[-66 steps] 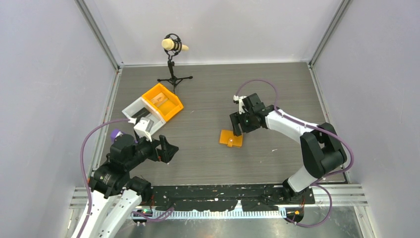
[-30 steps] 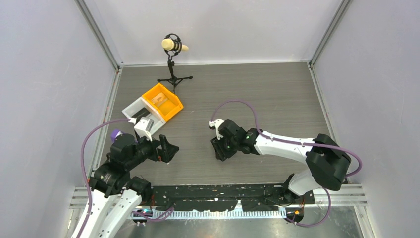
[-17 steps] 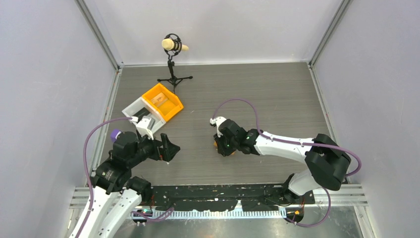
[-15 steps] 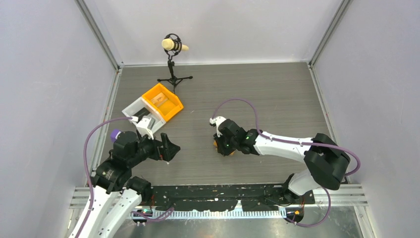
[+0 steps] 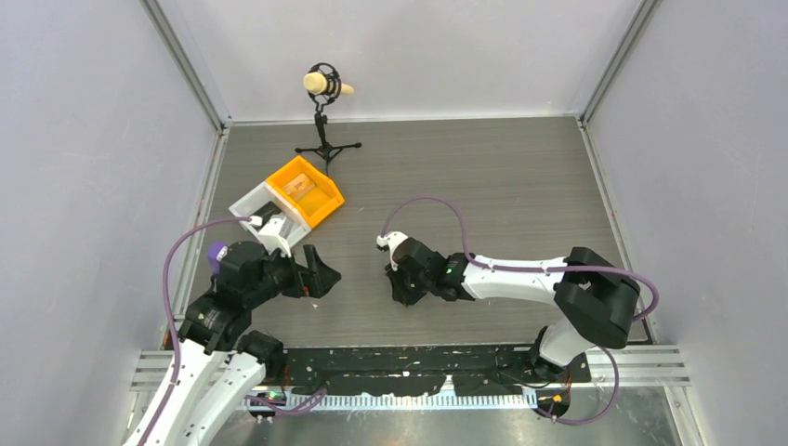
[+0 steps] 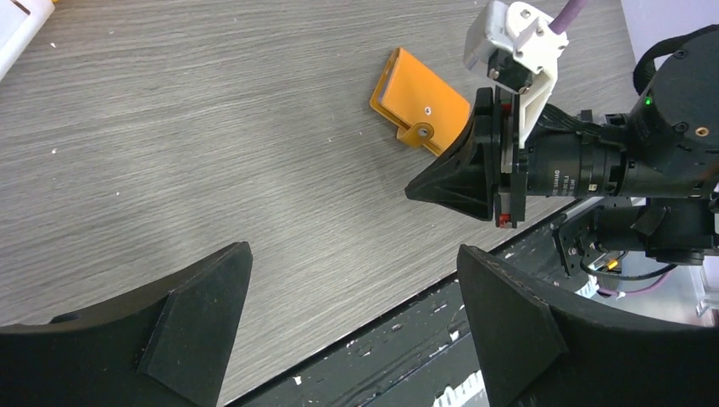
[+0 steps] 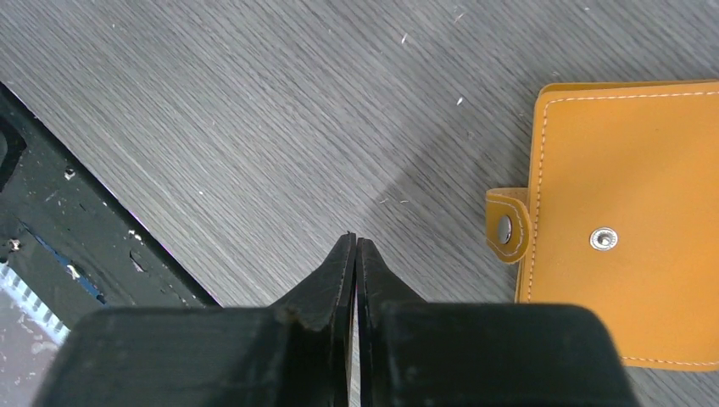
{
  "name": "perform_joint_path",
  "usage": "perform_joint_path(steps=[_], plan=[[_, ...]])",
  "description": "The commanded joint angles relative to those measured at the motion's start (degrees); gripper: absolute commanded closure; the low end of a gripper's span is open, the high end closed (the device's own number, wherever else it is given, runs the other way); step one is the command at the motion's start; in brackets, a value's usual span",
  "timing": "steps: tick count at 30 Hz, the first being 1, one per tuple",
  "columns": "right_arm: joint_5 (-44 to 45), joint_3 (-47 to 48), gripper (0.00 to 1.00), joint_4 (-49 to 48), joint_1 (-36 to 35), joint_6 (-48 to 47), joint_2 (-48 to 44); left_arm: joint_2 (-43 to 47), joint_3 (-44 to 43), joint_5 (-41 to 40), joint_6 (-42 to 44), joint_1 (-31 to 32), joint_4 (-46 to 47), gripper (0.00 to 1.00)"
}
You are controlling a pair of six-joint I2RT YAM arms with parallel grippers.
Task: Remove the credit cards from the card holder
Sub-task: Open the card holder at the center of the board.
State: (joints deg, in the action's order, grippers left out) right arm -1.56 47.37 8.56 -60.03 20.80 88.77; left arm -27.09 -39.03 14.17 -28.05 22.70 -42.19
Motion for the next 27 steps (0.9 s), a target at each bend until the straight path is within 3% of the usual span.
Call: perform_joint_path(steps=[1, 7, 12, 15, 27], plan=[[0.4, 3.0, 0.89, -1.2, 0.0, 0.7, -1.0, -1.1, 0.8, 1.1, -1.6, -0.1, 2.7, 0.05], [8.1, 2.9, 0.63, 6.7, 0.5, -3.1, -8.5, -1.2, 0.8, 1.9, -1.7, -0.1, 3.0, 0.06], [14.0, 1.9, 0.55, 11.9, 3.1, -7.2, -12.2, -1.2, 0.8, 2.3, -1.5, -0.1, 3.2, 0.06], [17.0, 1.1, 0.45, 14.3, 4.1, -9.7, -12.0, -1.0, 1.1, 2.6, -1.3, -0.1, 3.2, 0.06], [15.3, 2.3, 0.32, 11.3, 3.3, -12.1, -4.2, 0.1, 1.2, 2.7, -0.6, -0.1, 2.8, 0.06]])
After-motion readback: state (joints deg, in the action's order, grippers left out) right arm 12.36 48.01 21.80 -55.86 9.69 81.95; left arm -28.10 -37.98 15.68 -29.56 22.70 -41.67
